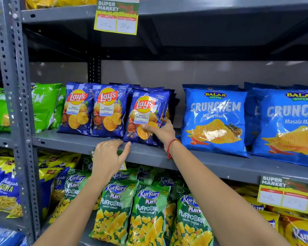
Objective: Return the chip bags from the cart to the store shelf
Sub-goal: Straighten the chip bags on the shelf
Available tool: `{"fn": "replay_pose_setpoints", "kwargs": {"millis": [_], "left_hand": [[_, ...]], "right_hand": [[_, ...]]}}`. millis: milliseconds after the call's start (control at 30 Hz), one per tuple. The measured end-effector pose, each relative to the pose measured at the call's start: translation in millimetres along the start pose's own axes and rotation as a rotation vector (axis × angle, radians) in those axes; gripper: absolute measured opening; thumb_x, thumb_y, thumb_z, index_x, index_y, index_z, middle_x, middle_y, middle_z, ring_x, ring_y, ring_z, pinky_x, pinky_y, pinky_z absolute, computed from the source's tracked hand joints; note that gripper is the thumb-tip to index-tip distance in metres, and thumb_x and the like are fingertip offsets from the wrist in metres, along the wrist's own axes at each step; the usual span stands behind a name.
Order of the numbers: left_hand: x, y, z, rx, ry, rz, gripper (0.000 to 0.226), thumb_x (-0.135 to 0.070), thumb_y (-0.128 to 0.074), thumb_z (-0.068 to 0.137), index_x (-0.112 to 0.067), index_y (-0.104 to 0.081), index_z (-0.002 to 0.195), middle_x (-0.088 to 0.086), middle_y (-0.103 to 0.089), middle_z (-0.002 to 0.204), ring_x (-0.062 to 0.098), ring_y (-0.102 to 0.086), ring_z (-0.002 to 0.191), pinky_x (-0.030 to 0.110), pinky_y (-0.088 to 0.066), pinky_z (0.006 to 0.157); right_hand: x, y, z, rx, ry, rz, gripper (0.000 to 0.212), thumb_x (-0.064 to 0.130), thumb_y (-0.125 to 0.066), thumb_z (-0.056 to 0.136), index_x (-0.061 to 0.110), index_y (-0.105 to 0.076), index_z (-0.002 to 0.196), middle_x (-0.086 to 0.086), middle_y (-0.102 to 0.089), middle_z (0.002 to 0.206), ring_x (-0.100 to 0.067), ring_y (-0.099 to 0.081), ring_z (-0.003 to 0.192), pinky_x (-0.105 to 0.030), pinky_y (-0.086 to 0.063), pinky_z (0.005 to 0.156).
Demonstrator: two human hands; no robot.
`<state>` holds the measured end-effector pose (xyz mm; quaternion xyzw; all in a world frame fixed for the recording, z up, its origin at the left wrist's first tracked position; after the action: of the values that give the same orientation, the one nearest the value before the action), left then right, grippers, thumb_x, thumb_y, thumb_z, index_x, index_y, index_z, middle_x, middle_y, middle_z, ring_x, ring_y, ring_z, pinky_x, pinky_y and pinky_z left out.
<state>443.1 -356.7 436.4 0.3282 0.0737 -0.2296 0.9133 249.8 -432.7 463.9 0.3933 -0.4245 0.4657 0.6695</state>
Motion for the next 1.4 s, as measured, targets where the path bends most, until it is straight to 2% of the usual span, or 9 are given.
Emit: {"fn": "replay_pose_setpoints", "kwargs": {"millis": [367, 567, 733, 900, 1000, 1100, 1167, 1233, 1400], "left_hand": [[-55, 10, 27, -0.232, -0.015, -0.299, 0.035, -0.037, -0.054, 0.088, -0.013, -0.057, 0.114, 0.008, -0.059, 0.116, 0.026, -0.056, 0.102, 0.041, -0.047, 0.08], [-132, -29, 62, -0.076, -0.151, -0.498, 0.038, -0.037, -0.055, 0.087, -0.016, -0.054, 0.119, 0.006, -0.057, 0.12, 0.019, -0.051, 0.111, 0.013, -0.029, 0.08], [-161, -84, 95, 0.116, 0.066, -0.824, 0.063, -0.045, -0.055, 0.086, -0.015, -0.033, 0.137, 0.013, -0.042, 0.14, 0.025, -0.042, 0.127, 0.029, -0.031, 0.1], [-181, -130, 113, 0.324, 0.399, -1.145, 0.07, -0.056, -0.053, 0.082, -0.015, -0.036, 0.136, 0.009, -0.046, 0.139, 0.025, -0.047, 0.122, 0.033, -0.037, 0.1], [-190, -125, 115, 0.163, 0.367, -1.25, 0.058, -0.049, -0.06, 0.081, -0.013, -0.048, 0.125, 0.006, -0.058, 0.128, 0.02, -0.056, 0.11, 0.036, -0.044, 0.096], [-193, -121, 109, 0.037, 0.305, -1.262, 0.058, -0.049, -0.06, 0.08, -0.018, -0.046, 0.127, -0.001, -0.059, 0.12, 0.016, -0.057, 0.107, 0.029, -0.045, 0.091], [-196, -121, 106, -0.001, 0.256, -1.201, 0.06, -0.052, -0.058, 0.08, -0.022, -0.043, 0.129, -0.006, -0.057, 0.114, 0.009, -0.054, 0.101, 0.014, -0.041, 0.076], [-197, -123, 106, -0.003, 0.223, -1.18, 0.062, -0.054, -0.058, 0.079, -0.023, -0.041, 0.13, -0.007, -0.056, 0.113, 0.006, -0.055, 0.098, 0.009, -0.039, 0.069], [-195, -118, 104, -0.054, 0.193, -1.057, 0.072, -0.055, -0.056, 0.08, -0.021, -0.029, 0.138, 0.004, -0.04, 0.141, 0.015, -0.042, 0.123, 0.026, -0.031, 0.094]], "right_hand": [[61, 59, -43, -0.193, 0.408, -0.253, 0.066, 0.033, -0.075, 0.077, 0.012, -0.044, 0.132, -0.003, -0.049, 0.113, -0.019, -0.05, 0.107, -0.035, -0.045, 0.097], [68, 147, -54, -0.437, 0.501, -0.346, 0.049, 0.028, -0.07, 0.082, 0.01, -0.051, 0.124, -0.01, -0.053, 0.122, -0.027, -0.05, 0.115, -0.031, -0.037, 0.097], [52, 222, -52, -0.773, 0.407, -0.495, 0.064, 0.041, -0.068, 0.082, 0.008, -0.047, 0.132, -0.016, -0.048, 0.132, -0.033, -0.042, 0.121, -0.039, -0.035, 0.095], [6, 235, -13, -0.462, 0.032, -0.13, 0.081, 0.054, -0.065, 0.08, 0.009, -0.037, 0.141, -0.014, -0.05, 0.14, -0.03, -0.046, 0.129, -0.039, -0.037, 0.104], [12, 237, -3, -0.464, 0.131, -0.088, 0.052, 0.047, -0.07, 0.08, 0.014, -0.056, 0.119, 0.008, -0.062, 0.107, -0.01, -0.056, 0.105, -0.018, -0.037, 0.087], [15, 236, 1, -0.431, 0.236, -0.029, 0.037, 0.035, -0.072, 0.081, 0.024, -0.051, 0.109, 0.028, -0.053, 0.09, 0.015, -0.054, 0.081, 0.001, -0.04, 0.075], [11, 237, 0, -0.413, 0.232, 0.0, 0.045, 0.033, -0.072, 0.082, 0.012, -0.053, 0.118, 0.014, -0.065, 0.105, 0.0, -0.061, 0.097, -0.019, -0.046, 0.097], [8, 237, -2, -0.416, 0.209, 0.011, 0.054, 0.034, -0.071, 0.082, 0.01, -0.052, 0.125, 0.0, -0.066, 0.116, -0.019, -0.061, 0.112, -0.038, -0.046, 0.104], [13, 238, -13, -0.463, 0.205, -0.058, 0.075, 0.04, -0.074, 0.078, 0.011, -0.04, 0.139, -0.006, -0.061, 0.129, -0.02, -0.058, 0.116, -0.038, -0.045, 0.104]]}}
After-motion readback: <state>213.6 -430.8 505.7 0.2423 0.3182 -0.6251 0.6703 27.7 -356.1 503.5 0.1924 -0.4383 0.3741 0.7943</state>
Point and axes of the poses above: each hand's wrist, its own z-axis towards the middle knuckle, its own y-axis out of the back of the hand, x = y × z, the point moved 7 cm from there along z, towards the middle knuckle
